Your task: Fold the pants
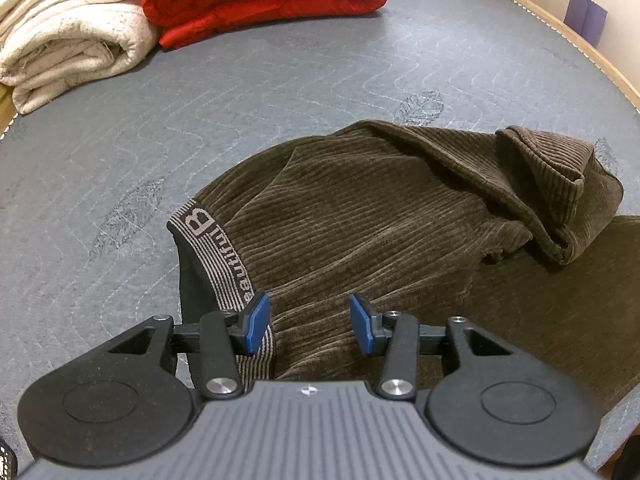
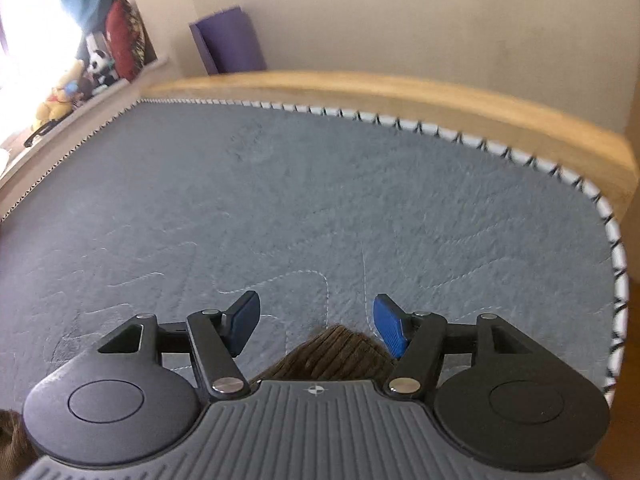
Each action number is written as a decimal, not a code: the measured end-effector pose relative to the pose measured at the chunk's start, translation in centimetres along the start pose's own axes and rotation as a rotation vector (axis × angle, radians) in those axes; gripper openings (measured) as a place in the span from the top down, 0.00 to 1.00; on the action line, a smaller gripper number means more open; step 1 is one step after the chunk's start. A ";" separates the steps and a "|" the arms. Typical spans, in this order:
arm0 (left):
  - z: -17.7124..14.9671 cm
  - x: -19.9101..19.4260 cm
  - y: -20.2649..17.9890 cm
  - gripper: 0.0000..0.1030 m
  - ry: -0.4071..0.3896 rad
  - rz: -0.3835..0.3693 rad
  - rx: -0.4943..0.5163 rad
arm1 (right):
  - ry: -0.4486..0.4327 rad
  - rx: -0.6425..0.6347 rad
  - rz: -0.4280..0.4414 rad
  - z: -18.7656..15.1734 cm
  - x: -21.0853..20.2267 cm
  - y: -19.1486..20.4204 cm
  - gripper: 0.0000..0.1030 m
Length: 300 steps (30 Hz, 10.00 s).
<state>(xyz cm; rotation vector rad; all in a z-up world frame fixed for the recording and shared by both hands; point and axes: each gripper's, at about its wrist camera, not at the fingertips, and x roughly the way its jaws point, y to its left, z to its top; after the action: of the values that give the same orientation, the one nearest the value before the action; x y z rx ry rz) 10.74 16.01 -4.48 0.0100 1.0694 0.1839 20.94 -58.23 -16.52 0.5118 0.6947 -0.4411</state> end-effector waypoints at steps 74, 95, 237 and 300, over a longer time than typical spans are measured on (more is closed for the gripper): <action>0.8 -0.3 -0.7 0.48 -0.025 -0.012 0.006 | 0.108 0.082 -0.021 -1.8 1.6 6.7 0.55; 0.9 0.2 -0.3 0.48 0.002 -0.068 -0.033 | -0.033 0.043 -0.057 -3.5 -2.0 8.3 0.95; 2.2 6.5 -16.1 0.47 -0.168 -0.420 0.274 | 0.235 0.117 0.402 -1.9 8.9 21.7 0.54; 7.2 4.4 -12.4 0.54 -0.103 -0.536 0.443 | -0.324 0.244 -0.152 3.0 1.2 18.2 0.77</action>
<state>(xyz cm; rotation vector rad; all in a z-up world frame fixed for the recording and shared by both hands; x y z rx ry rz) 20.85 5.11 -6.08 0.1284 0.9569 -0.5334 33.08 -45.91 -10.04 0.6022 0.3699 -0.7394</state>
